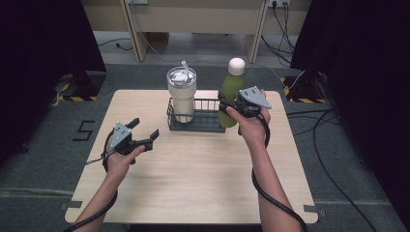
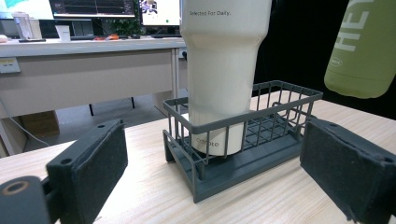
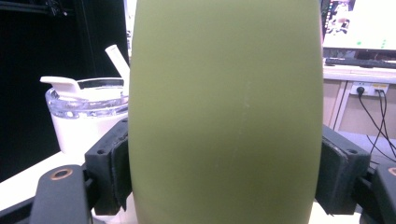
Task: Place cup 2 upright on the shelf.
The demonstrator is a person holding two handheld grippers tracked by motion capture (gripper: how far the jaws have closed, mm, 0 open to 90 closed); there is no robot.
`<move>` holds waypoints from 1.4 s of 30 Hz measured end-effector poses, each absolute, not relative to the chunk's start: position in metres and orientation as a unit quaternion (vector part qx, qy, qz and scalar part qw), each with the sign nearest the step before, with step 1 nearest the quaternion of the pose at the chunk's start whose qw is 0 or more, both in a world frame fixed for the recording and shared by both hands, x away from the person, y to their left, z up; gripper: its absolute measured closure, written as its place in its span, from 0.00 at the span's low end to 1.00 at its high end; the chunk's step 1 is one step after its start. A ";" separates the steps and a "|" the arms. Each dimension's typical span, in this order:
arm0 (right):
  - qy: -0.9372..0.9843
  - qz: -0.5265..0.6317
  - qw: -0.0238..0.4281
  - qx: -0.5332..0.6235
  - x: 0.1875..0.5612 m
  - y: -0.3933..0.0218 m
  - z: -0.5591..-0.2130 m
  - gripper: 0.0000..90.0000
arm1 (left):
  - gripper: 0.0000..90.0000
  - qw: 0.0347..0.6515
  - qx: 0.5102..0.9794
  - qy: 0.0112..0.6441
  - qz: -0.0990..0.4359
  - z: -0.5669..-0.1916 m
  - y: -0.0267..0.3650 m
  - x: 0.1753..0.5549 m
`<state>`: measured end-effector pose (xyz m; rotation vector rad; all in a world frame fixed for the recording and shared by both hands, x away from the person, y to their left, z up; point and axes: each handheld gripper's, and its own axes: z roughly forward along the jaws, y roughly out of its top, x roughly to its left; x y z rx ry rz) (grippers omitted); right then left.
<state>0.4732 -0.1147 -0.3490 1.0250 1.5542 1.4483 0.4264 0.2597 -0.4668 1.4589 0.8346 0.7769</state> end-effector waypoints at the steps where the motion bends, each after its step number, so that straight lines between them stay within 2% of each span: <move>1: 0.609 0.567 0.381 0.403 0.474 -0.114 -0.348 0.24 | 0.08 0.601 0.630 0.360 0.335 -0.467 0.260 0.426; 42: 0.604 0.569 0.380 0.409 0.513 -0.091 -0.330 0.24 | 0.08 0.600 0.628 0.363 0.337 -0.467 0.260 0.427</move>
